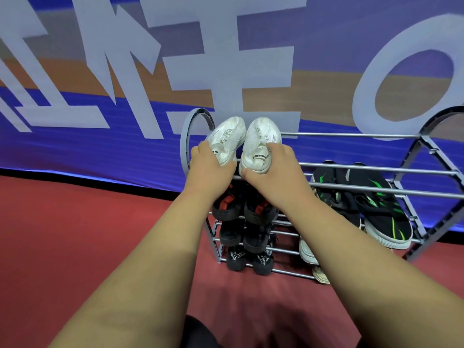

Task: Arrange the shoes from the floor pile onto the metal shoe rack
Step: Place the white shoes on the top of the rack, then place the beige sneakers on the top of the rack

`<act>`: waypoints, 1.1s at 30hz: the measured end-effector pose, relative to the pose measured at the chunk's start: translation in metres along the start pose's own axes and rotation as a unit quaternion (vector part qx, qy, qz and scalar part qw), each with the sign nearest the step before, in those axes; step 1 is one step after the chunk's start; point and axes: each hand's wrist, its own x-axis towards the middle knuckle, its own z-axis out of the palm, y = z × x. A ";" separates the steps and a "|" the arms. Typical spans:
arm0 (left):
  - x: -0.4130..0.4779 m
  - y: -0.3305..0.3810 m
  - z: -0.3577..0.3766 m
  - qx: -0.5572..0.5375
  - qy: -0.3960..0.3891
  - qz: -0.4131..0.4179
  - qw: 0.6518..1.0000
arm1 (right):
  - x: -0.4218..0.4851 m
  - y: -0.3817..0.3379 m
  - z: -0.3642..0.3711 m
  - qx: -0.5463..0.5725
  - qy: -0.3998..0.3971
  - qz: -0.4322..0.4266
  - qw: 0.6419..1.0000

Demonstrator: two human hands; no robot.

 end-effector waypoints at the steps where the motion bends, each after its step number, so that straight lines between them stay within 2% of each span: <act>1: -0.001 0.001 0.000 0.011 -0.002 0.005 1.000 | -0.001 0.001 0.000 -0.002 -0.001 -0.005 1.000; 14: -0.030 0.023 -0.020 0.090 -0.013 -0.016 0.996 | -0.038 0.013 -0.039 -0.074 -0.005 -0.083 0.994; 17: -0.042 0.036 -0.028 0.135 0.026 0.037 0.990 | -0.057 0.017 -0.056 -0.084 0.002 -0.083 0.993; 20: -0.055 0.051 -0.034 0.086 0.031 0.089 0.992 | -0.076 0.020 -0.072 -0.075 0.012 -0.064 0.995; 23: -0.080 0.072 -0.028 0.043 -0.045 0.107 0.992 | -0.089 0.025 -0.088 -0.097 0.006 -0.063 0.993; 26: -0.100 0.093 -0.009 0.116 -0.130 0.151 0.973 | -0.099 0.037 -0.101 -0.142 -0.003 -0.078 0.987; 29: -0.108 0.103 0.021 0.221 -0.262 0.189 0.920 | -0.113 0.059 -0.103 -0.144 -0.015 -0.058 0.988; 31: -0.116 0.100 0.050 0.273 -0.367 0.174 0.872 | -0.127 0.083 -0.098 -0.153 -0.036 -0.029 0.987; 33: -0.130 0.083 0.085 0.288 -0.433 0.137 0.843 | -0.144 0.115 -0.092 -0.170 -0.069 0.022 0.983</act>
